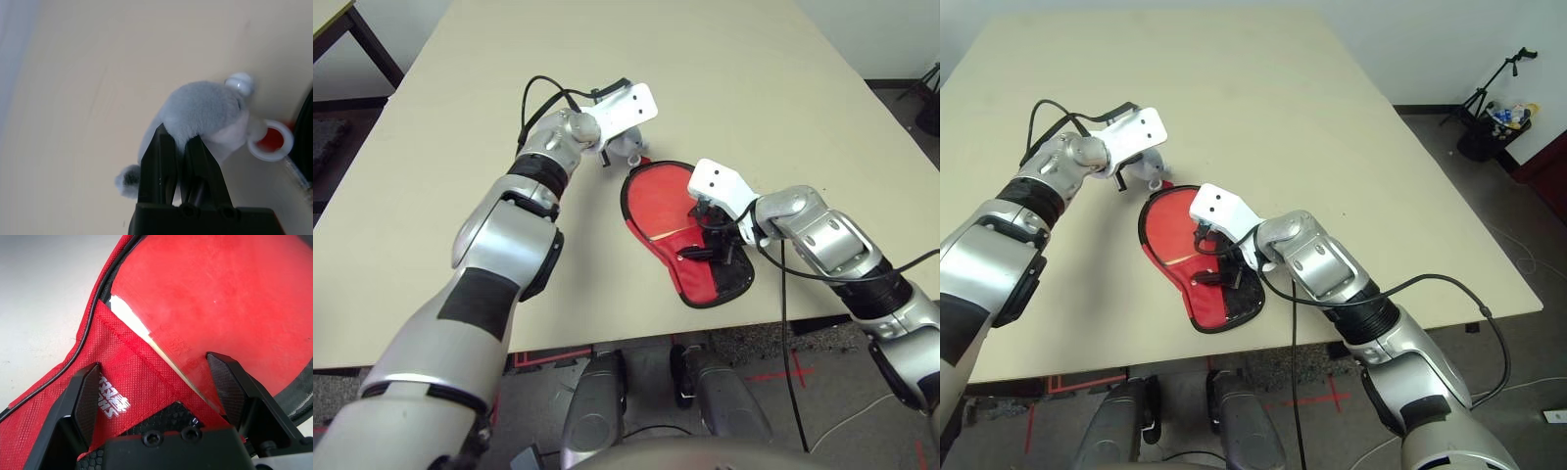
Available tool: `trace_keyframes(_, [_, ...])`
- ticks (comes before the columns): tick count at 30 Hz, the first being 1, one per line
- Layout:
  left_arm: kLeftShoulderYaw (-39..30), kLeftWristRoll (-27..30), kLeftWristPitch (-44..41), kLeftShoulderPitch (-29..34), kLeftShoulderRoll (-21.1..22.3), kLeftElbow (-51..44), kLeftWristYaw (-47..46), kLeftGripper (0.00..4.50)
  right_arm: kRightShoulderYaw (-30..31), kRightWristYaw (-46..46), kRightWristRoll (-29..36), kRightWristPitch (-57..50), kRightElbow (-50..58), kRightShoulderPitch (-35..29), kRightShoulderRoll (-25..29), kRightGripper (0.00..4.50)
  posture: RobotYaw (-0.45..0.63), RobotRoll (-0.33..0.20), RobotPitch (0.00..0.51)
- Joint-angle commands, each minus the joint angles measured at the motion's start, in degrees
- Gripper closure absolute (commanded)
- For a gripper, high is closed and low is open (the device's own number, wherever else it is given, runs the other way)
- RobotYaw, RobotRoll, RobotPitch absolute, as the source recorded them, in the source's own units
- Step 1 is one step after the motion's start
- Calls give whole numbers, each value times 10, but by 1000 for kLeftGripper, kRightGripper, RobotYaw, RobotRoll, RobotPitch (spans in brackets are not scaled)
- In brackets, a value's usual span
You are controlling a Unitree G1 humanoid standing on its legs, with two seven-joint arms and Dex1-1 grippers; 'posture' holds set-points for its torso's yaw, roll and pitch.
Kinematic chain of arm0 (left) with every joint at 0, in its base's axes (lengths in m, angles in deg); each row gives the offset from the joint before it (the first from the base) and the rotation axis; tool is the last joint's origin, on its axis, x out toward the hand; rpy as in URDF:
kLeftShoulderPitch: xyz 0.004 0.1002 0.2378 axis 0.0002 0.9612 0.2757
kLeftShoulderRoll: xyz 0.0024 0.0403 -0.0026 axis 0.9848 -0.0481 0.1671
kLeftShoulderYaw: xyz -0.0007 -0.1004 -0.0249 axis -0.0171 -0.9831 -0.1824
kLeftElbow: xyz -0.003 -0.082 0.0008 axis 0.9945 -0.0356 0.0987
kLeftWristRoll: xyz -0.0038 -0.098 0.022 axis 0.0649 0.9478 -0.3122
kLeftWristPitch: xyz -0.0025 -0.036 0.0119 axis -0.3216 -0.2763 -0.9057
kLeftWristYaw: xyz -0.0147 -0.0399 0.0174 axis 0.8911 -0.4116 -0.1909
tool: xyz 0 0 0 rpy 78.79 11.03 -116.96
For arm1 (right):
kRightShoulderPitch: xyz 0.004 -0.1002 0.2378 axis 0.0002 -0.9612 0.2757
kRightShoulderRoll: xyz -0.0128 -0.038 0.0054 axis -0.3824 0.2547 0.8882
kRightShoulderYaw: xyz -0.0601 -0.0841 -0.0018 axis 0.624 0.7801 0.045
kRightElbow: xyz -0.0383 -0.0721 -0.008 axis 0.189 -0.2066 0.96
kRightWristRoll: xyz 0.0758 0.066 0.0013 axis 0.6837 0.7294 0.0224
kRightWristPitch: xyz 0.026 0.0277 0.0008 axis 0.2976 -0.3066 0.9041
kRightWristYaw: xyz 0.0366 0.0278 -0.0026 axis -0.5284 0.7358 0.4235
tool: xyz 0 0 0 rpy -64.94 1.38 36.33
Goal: Store the ping-pong paddle in its case and zip it.
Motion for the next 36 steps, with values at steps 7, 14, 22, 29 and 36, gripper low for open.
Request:
trace_keyframes(7, [-23,4,8,-29,-86,8,-59,4491,53,3,-17,-25,-27,-42,-11,0,31,0,233])
trace_keyframes(14, [-40,13,11,-42,-138,6,-50,4491,51,5,-20,-27,-26,-45,-12,0,25,0,237])
trace_keyframes(22, [-46,9,11,-35,-155,3,-29,4491,49,6,-23,-26,-35,-42,-17,0,37,0,236])
trace_keyframes(29, [-55,15,7,-26,-115,0,2,3810,45,5,-27,-17,-52,-37,-26,0,65,0,229])
trace_keyframes(36, [-100,65,-5,-42,-47,-19,108,1529,42,10,-33,-5,-69,-30,-28,0,89,0,222])
